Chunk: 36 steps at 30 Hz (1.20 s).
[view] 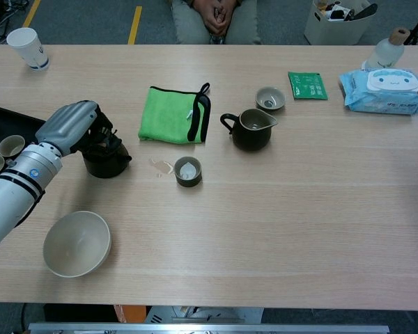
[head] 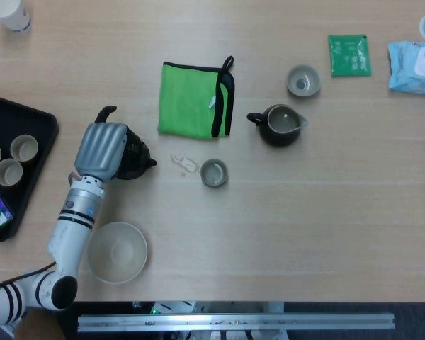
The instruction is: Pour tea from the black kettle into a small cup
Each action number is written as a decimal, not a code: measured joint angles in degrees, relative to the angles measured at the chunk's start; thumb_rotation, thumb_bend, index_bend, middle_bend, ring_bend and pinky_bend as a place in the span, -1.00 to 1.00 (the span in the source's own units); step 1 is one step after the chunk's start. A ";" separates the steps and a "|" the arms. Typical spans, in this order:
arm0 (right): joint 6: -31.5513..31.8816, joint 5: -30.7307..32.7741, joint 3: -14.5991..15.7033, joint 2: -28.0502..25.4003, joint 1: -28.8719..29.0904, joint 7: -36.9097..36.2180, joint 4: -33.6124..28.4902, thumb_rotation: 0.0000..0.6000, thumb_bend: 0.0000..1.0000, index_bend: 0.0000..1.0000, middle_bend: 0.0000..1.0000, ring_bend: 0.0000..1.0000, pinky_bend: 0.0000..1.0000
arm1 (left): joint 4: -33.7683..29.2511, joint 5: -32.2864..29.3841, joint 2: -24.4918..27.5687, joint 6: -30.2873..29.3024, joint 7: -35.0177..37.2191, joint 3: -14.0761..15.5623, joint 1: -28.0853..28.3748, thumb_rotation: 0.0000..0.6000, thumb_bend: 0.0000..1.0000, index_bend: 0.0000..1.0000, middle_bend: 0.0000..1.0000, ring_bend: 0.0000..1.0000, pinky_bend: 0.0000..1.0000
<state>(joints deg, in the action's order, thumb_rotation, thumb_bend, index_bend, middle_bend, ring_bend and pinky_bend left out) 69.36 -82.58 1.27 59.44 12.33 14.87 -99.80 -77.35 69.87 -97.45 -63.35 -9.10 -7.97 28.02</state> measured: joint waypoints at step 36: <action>-0.12 0.36 -0.13 -0.05 0.01 -0.43 -0.29 1.00 -0.60 -0.80 -0.62 -0.80 -0.61 | -6.77 -8.16 4.36 4.25 -4.04 -0.96 0.41 -0.10 -0.30 0.06 0.12 -0.10 -0.78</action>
<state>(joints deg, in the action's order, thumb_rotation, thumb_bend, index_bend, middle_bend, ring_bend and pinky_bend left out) 69.25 -82.22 1.13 59.38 12.34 14.44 -100.09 -84.11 61.72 -93.09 -59.10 -13.14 -8.93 28.43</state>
